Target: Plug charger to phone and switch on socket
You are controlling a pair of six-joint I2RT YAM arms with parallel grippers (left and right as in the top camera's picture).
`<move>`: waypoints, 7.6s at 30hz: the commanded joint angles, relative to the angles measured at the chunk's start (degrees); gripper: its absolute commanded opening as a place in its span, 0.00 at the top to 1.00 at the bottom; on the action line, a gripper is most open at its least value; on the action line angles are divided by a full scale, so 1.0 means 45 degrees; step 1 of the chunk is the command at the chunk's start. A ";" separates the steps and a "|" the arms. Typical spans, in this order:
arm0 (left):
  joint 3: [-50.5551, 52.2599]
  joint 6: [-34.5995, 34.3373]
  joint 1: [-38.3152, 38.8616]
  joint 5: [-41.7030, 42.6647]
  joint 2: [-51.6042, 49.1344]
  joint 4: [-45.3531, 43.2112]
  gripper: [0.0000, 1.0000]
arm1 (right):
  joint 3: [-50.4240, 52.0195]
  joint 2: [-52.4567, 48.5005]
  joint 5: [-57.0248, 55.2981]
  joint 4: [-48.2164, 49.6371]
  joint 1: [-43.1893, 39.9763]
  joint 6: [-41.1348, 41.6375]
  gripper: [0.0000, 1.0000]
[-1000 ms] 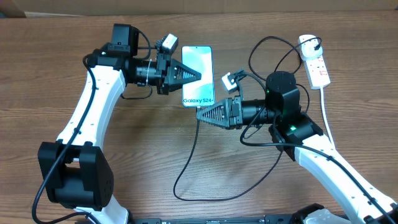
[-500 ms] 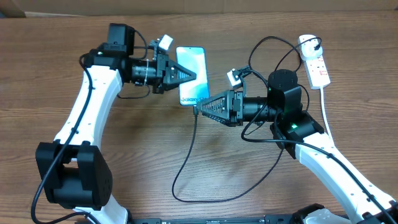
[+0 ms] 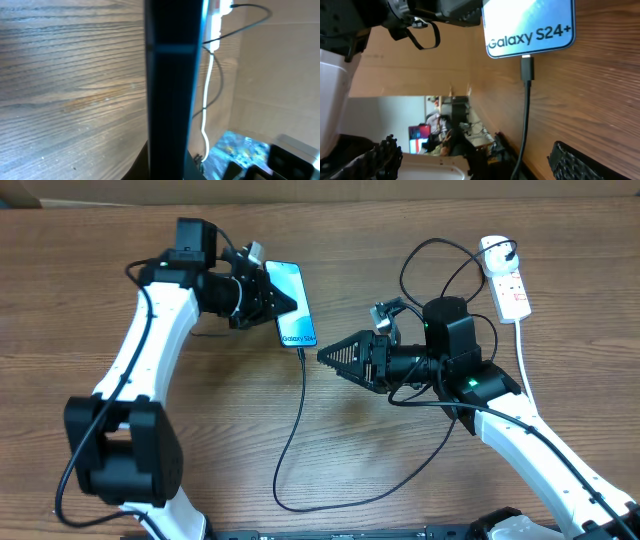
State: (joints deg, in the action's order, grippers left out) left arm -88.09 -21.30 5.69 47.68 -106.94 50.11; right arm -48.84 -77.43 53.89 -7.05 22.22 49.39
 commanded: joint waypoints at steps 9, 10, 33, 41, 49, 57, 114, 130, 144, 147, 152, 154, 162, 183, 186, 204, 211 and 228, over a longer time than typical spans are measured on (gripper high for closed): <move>-0.0015 -0.0228 0.1365 0.0029 -0.2953 -0.1379 0.96 | -0.0199 -0.0015 -0.0971 -0.0335 -0.0029 -0.0724 0.06; -0.0019 -0.0257 0.1515 0.0039 -0.3235 -0.1749 0.96 | -0.0199 -0.0015 -0.0971 -0.0393 -0.0029 -0.0767 0.06; -0.0015 -0.1559 0.2064 -0.1423 -0.4294 -0.3735 0.93 | -0.0199 -0.0015 -0.1452 -0.1277 -0.0029 -0.1093 0.05; -0.0019 -0.1564 0.2147 -0.2409 -0.4294 -0.3871 0.91 | -0.0199 -0.0015 -0.1452 -0.1326 -0.0029 -0.1098 0.05; -0.0015 -0.1559 0.2147 -0.3075 -0.4294 -0.3861 0.85 | -0.0199 -0.0015 -0.1642 -0.1331 -0.0029 -0.1098 0.05; -0.0015 -0.1559 0.2059 -0.3065 -0.4294 -0.3813 0.77 | -0.0199 -0.0015 -0.1695 -0.1418 -0.0024 -0.1098 0.05; -0.1783 0.1588 -0.1001 -0.6309 0.9724 0.6921 0.43 | -0.3376 0.4775 -1.0117 -1.1924 -0.0029 -0.3089 0.00; 0.2934 0.0583 -0.1001 -0.6368 1.6257 0.6815 0.00 | -0.6800 0.2599 -1.1720 -1.4440 -0.1651 -0.5187 0.00; 0.3274 0.0588 -0.1001 -0.6368 1.6242 0.7101 0.00 | -1.1885 -0.5003 -1.2381 -1.2857 -0.8772 -0.6037 0.00; 0.3274 0.0588 -0.1001 -0.6368 1.6242 0.7155 0.00 | -1.1885 -0.6076 -1.2386 -1.1788 -0.9068 -0.6057 0.00; 0.3274 0.0588 -0.1001 -0.6368 1.6242 0.7155 0.00 | -1.1885 -0.7961 -1.2395 -0.9884 -0.9194 -0.7397 0.00; 0.3274 0.0588 -0.1001 -0.6368 1.6242 0.7155 0.00 | -1.1885 -0.8680 -1.2740 -0.9126 -0.9194 -0.7708 0.00; 0.3274 0.0588 -0.1001 -0.6368 1.6242 0.7155 0.01 | -1.1880 -1.0462 -1.4367 -0.7679 -0.9194 -0.7728 0.00; 0.3274 0.0588 -0.1001 -0.6368 1.6242 0.7159 0.00 | -1.1876 -1.2201 -1.3668 -0.6426 -0.9190 -0.7757 0.00; 0.3274 0.0588 -0.1001 -0.6368 1.6242 0.7155 0.00 | -1.1876 -1.2206 -1.2998 -0.6377 -0.9190 -0.7762 0.00; 0.3274 0.0588 -0.1001 -0.6368 1.6242 0.7155 0.00 | -1.1880 -1.2206 -1.1788 -0.6581 -0.9190 -0.8388 0.00; 0.3274 0.0588 -0.1001 -0.6368 1.6242 0.7155 0.00 | -1.1880 -1.2206 -1.1594 -0.6586 -0.9204 -0.8378 0.00; 0.3274 0.0588 -0.1001 -0.6363 1.6242 0.7155 0.01 | -1.1876 -1.2206 -1.1035 -0.6572 -0.9204 -0.8374 0.00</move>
State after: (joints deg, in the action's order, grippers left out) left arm -73.52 -18.04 0.93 19.44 -33.98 82.32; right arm -101.60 -131.55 1.04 -35.79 -20.14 12.82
